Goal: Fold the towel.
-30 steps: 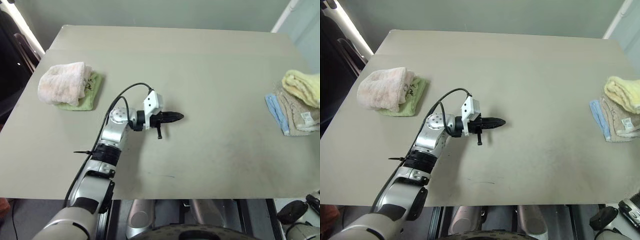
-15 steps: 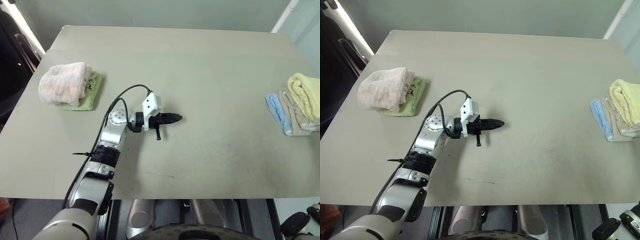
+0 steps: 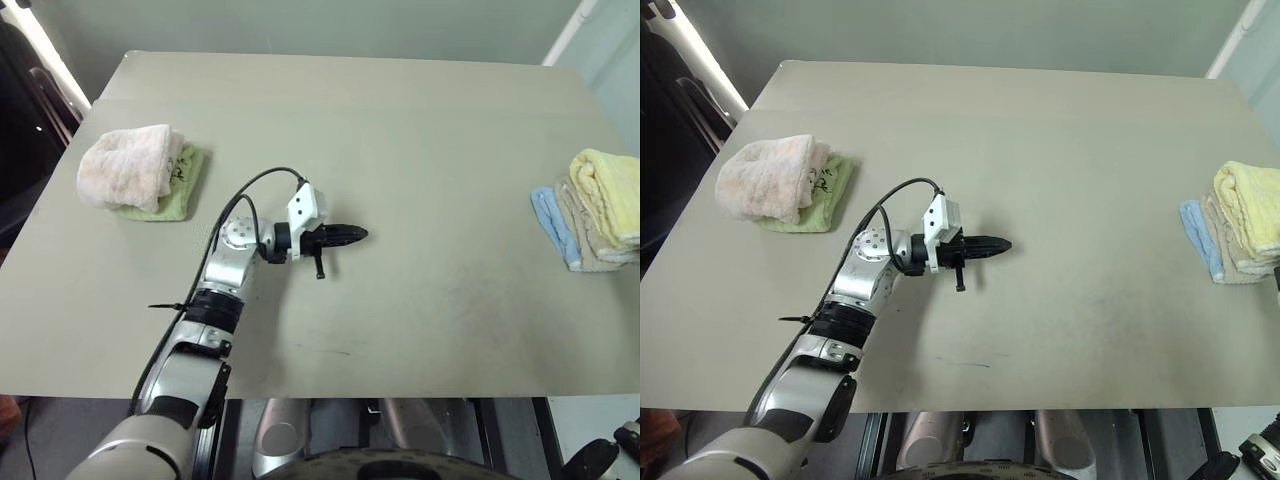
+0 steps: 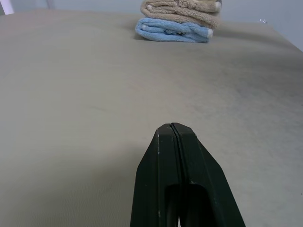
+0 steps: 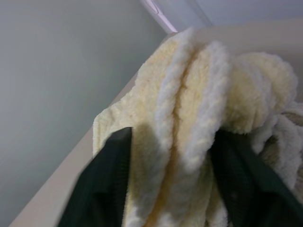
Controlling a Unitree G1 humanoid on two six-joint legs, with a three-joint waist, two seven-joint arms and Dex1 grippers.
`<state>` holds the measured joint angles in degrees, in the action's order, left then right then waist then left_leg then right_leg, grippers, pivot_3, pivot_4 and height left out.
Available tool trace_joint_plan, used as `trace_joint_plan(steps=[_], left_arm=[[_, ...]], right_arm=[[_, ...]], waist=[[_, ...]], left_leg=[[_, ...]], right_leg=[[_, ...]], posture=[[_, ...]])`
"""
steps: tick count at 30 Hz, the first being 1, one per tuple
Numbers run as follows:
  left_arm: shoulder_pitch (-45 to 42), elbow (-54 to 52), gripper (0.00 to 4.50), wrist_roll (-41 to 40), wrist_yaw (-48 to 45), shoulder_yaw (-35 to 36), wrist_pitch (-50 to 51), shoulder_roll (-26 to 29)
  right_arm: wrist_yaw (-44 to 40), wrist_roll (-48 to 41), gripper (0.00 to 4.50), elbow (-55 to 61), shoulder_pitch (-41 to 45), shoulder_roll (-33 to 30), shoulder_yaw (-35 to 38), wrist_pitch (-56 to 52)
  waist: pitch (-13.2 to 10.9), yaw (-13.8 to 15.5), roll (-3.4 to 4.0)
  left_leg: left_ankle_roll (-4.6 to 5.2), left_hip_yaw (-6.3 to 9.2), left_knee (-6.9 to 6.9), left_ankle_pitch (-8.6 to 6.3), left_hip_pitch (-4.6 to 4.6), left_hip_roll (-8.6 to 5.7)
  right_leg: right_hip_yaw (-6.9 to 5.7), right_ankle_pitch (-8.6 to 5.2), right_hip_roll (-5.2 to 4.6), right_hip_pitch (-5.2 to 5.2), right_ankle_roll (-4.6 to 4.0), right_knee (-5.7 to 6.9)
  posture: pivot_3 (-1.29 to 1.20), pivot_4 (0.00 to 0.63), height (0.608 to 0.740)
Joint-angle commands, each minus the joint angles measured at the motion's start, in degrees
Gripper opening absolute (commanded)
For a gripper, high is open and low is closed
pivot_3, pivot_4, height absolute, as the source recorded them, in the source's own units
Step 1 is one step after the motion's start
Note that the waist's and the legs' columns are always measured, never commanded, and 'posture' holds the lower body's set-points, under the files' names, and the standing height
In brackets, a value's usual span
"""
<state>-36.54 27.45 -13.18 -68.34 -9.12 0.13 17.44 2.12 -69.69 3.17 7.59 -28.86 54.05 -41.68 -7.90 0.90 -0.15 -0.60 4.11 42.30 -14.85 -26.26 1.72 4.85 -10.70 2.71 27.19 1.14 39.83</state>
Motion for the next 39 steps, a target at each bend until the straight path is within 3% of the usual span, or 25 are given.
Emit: trace_joint_plan(steps=[1,3,12,18,22,28,35,37,39], left_arm=[[-1.08,-0.44,0.00,0.03,0.18,0.34,-1.13,-0.32],[-1.04,-0.42,0.00,0.01,0.02,0.32,-1.08,-0.25],[-2.97,1.71,0.00,-1.03,-0.36,1.88,-1.33,-0.12],[-3.38,1.05,0.00,-3.87,-1.08,5.20,-2.01,-0.20],[-2.33,-4.17,0.00,-8.44,-4.72,6.21,4.71,1.69],[-0.33,-11.97,1.96,-12.35,-7.05,6.24,12.87,5.64],[2.21,-15.33,4.37,-13.64,-8.29,7.66,16.82,11.37],[2.92,-15.11,4.47,-13.80,-8.80,8.15,16.75,12.91],[4.70,-16.16,4.47,-13.11,-8.08,8.38,15.91,14.11]], right_arm=[[0.24,-1.75,4.04,2.99,-1.10,-1.41,1.23,0.88],[0.60,-2.44,4.48,3.34,-2.14,-1.38,1.89,0.86],[-3.81,-11.21,4.48,9.85,-12.17,-5.43,6.17,-1.84],[-13.53,-14.79,4.48,19.95,-22.13,-14.14,7.88,-5.50],[-17.74,-15.46,4.48,25.95,-21.81,-20.78,4.53,-6.36],[-23.98,-8.20,4.50,31.53,-13.92,-29.35,-11.11,-5.51],[-35.72,9.07,4.50,31.84,-8.34,-31.28,-27.21,1.11],[-37.51,12.26,4.50,31.18,-6.20,-30.30,-30.77,2.65],[-40.14,13.44,4.50,30.00,-4.99,-29.10,-33.14,3.27]], waist=[[0.00,0.01,0.00],[0.00,0.02,0.00],[0.00,0.28,0.04],[0.00,0.13,0.05],[0.00,-0.28,0.05],[0.00,-0.54,0.05],[0.03,0.05,0.10],[0.03,0.17,0.10],[0.03,0.12,0.09]], left_leg=[[0.00,0.01,0.00,0.00,0.00,0.00],[0.00,0.01,0.00,0.00,0.00,0.00],[0.00,0.01,0.01,-0.01,-0.08,-0.03],[-0.04,-0.01,0.02,-0.08,-0.14,-0.05],[-0.04,-0.06,0.10,-0.12,-0.15,-0.07],[0.03,-0.09,0.21,-0.14,-0.17,-0.14],[0.15,-0.01,0.41,-0.36,-0.56,-0.09],[0.18,0.00,0.57,-0.40,-0.74,-0.07],[0.21,-0.01,0.70,-0.46,-0.81,-0.05]], right_leg=[[0.00,0.00,0.00,0.00,0.01,0.00],[0.00,-0.01,0.00,0.00,0.01,0.00],[0.01,-0.24,0.00,0.00,-0.21,0.00],[0.01,-0.37,0.00,-0.01,-0.20,-0.02],[-0.02,-0.38,0.01,-0.04,-0.20,-0.03],[-0.04,-0.41,0.06,-0.07,-0.11,-0.03],[-0.05,-0.50,0.03,0.25,0.08,-0.01],[-0.06,-0.25,0.03,0.41,0.43,0.02],[-0.06,-0.05,0.03,0.45,0.13,0.06]], posture=[[0.00,0.150,0.697],[0.00,0.150,0.697],[0.00,0.150,0.697],[0.00,0.150,0.697],[0.00,0.150,0.697],[0.00,0.150,0.697],[0.00,0.150,0.697],[0.00,0.150,0.697],[0.00,0.150,0.697]])
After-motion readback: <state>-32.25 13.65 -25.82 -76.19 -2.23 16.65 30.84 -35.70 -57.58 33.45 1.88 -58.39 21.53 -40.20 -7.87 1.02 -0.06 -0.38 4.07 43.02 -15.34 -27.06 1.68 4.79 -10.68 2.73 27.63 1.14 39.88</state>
